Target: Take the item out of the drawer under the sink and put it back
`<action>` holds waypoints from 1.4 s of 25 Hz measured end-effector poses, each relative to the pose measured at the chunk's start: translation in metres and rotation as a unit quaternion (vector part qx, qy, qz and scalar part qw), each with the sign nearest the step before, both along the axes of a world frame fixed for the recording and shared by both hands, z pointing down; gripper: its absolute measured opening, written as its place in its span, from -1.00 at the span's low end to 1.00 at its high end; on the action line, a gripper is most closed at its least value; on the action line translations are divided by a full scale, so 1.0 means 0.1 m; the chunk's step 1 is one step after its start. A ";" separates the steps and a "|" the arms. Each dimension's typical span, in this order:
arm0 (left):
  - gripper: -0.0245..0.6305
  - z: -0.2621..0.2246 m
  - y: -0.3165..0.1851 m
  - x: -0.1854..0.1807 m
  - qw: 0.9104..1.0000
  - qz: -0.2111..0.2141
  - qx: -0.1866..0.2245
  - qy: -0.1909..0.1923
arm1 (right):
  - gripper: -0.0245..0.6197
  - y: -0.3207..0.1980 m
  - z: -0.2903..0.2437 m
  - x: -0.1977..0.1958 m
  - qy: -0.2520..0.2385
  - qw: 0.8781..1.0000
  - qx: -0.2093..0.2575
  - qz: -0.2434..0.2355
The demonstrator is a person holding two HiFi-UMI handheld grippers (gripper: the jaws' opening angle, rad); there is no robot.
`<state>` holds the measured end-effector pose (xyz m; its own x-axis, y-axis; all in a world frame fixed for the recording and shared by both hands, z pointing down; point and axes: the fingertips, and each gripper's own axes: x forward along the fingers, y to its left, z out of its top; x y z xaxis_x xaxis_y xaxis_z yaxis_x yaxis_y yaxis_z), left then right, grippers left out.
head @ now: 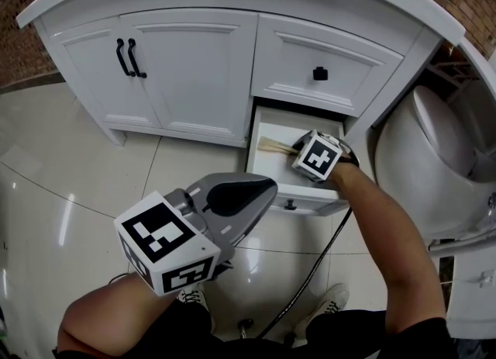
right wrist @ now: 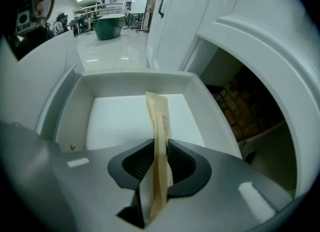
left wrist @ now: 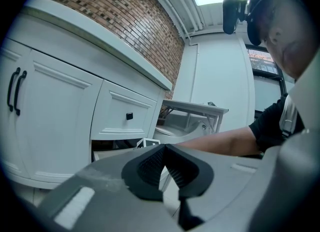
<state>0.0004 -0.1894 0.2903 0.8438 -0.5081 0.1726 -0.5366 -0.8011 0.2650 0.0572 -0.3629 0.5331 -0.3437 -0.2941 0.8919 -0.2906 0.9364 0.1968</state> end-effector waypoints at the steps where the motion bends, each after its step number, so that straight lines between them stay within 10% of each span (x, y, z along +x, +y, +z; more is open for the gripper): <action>1: -0.91 0.00 -0.01 0.00 1.000 0.000 0.000 0.000 | -0.67 -0.01 0.00 0.01 0.005 1.000 0.004 -0.001; 23: -0.91 -0.05 0.15 0.06 1.000 0.004 0.010 -0.008 | -0.73 0.20 -1.14 0.17 -0.028 0.988 0.148 0.031; 35: -0.91 -0.16 0.39 0.06 0.999 0.007 0.031 -0.013 | -0.73 1.08 -2.20 0.08 -0.242 0.954 0.159 0.074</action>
<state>0.0062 -0.1502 0.2744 0.8471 -0.5061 0.1621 -0.5305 -0.8236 0.2007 0.0650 -0.2545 0.3132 -0.6260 -0.6012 0.4967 -0.5445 0.7929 0.2735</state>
